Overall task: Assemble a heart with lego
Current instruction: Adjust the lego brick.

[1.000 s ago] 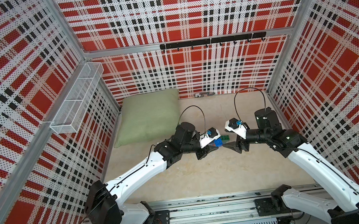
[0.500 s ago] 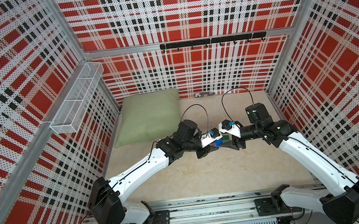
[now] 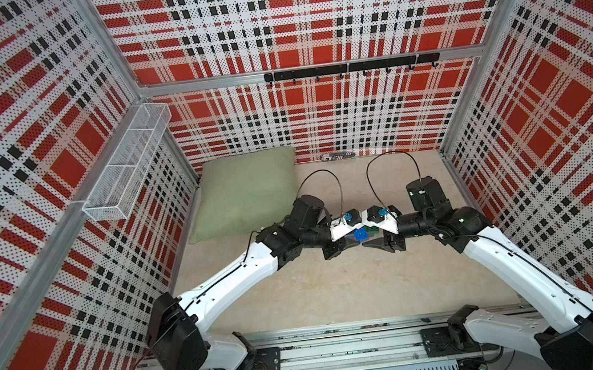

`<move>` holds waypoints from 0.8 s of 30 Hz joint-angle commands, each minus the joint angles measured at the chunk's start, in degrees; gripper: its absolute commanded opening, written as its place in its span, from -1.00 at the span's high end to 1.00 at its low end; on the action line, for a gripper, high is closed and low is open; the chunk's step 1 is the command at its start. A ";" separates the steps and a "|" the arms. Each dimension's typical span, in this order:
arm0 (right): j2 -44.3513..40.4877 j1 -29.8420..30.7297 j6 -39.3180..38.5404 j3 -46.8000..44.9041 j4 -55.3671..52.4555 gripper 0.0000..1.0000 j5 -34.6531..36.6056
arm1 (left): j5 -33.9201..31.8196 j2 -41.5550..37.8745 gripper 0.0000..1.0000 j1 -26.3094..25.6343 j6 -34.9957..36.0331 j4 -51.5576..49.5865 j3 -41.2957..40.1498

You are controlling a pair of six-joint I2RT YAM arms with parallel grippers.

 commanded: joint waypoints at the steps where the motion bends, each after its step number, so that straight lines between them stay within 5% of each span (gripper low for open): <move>1: 1.08 1.09 -0.85 0.90 0.47 -0.21 1.06 | 1.45 0.37 0.64 -0.47 0.89 -0.37 1.88; 13: 3.44 1.58 -1.65 2.32 0.39 -0.10 0.76 | 0.49 -0.07 0.64 -0.57 1.45 -0.45 2.87; 24: -3.27 1.61 0.55 -2.72 5.91 -0.14 1.33 | 2.94 -2.68 0.64 2.34 1.27 1.81 -0.32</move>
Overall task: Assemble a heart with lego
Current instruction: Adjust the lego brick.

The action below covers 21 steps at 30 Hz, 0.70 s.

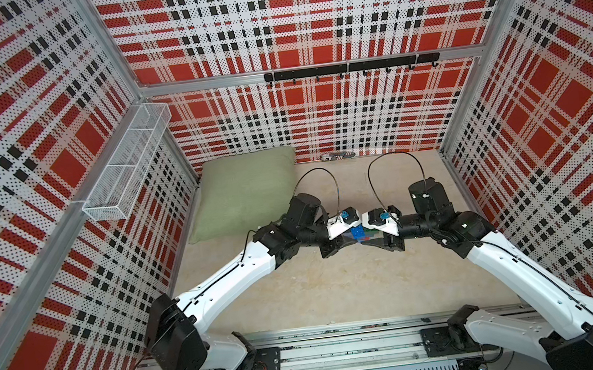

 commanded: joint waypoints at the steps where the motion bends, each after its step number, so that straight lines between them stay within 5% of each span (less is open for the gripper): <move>1: -0.15 0.43 0.92 -0.89 1.77 -0.14 0.74 | 2.13 -1.84 0.64 0.34 0.97 2.02 -0.40; 21: 3.81 0.43 1.03 2.04 2.64 -0.09 -2.48 | 3.22 -2.52 0.66 -0.31 1.74 1.17 -0.54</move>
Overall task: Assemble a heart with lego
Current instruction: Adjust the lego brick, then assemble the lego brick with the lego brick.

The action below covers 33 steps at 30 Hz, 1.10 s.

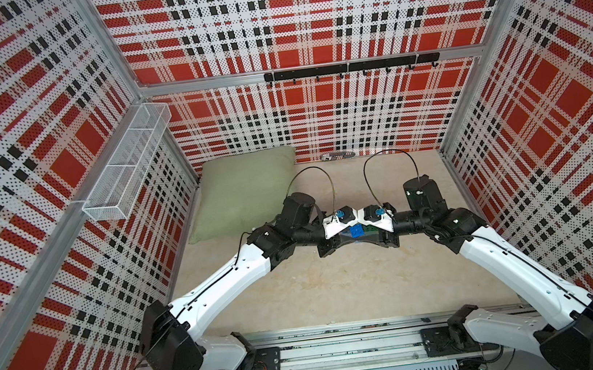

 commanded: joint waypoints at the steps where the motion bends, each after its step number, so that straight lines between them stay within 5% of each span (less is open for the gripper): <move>1: -0.20 0.45 0.33 1.54 -0.42 -0.08 -0.92 | 0.76 -0.58 0.66 -0.52 0.94 0.17 0.27; 15: 0.15 0.04 0.81 1.76 -2.09 0.47 2.33 | -0.42 0.17 0.59 -0.59 0.86 -0.19 1.32; 21: 0.33 -4.29 1.29 -0.92 -0.66 0.53 2.25 | -2.09 -0.69 -0.05 0.18 -1.85 3.07 0.01; 25: 0.76 -8.97 1.14 -5.38 3.67 0.54 2.80 | -3.49 -3.87 -0.15 3.41 -11.70 14.26 -6.12; 27: 1.83 -10.45 0.59 -7.66 6.62 0.52 3.75 | -5.35 -5.62 -0.31 5.23 -21.30 25.97 -11.85; 33: 9.45 -15.96 -1.11 -7.14 7.96 0.52 0.52 | -9.93 -2.42 -0.30 8.98 -46.81 41.79 -20.51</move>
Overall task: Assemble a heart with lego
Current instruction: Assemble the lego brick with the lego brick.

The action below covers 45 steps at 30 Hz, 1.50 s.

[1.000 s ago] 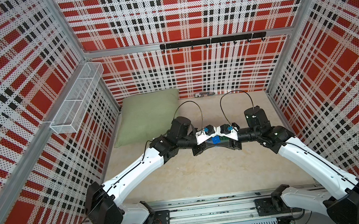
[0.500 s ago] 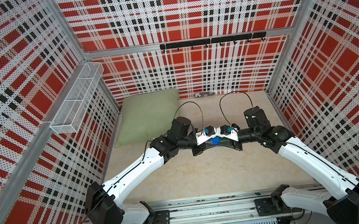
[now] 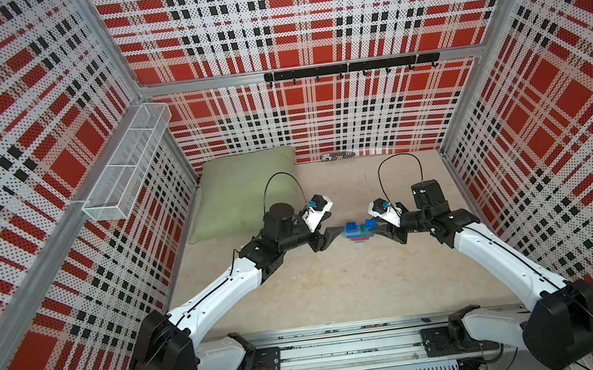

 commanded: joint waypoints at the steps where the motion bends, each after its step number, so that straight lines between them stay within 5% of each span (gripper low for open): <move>1: 3.70 -2.53 -1.56 1.12 2.76 0.52 -3.33 | -4.26 3.16 -0.29 0.77 -21.15 13.43 -2.65; 6: 10.89 -3.11 -3.34 2.96 3.29 0.55 -2.98 | -7.03 11.51 -0.27 -0.03 -34.77 21.34 -5.57; 14: 17.70 -3.67 -6.01 6.68 1.54 0.54 -3.72 | -5.16 23.56 -0.23 -2.05 -40.23 25.88 -1.05; 28: 21.55 -5.05 -8.78 7.85 -1.78 0.53 -2.99 | -3.00 34.07 -0.08 -2.44 -39.18 26.49 6.50; 45: 17.53 -4.99 -3.33 2.37 3.51 0.47 -2.89 | -6.02 36.00 -0.04 -2.04 -31.11 19.70 13.11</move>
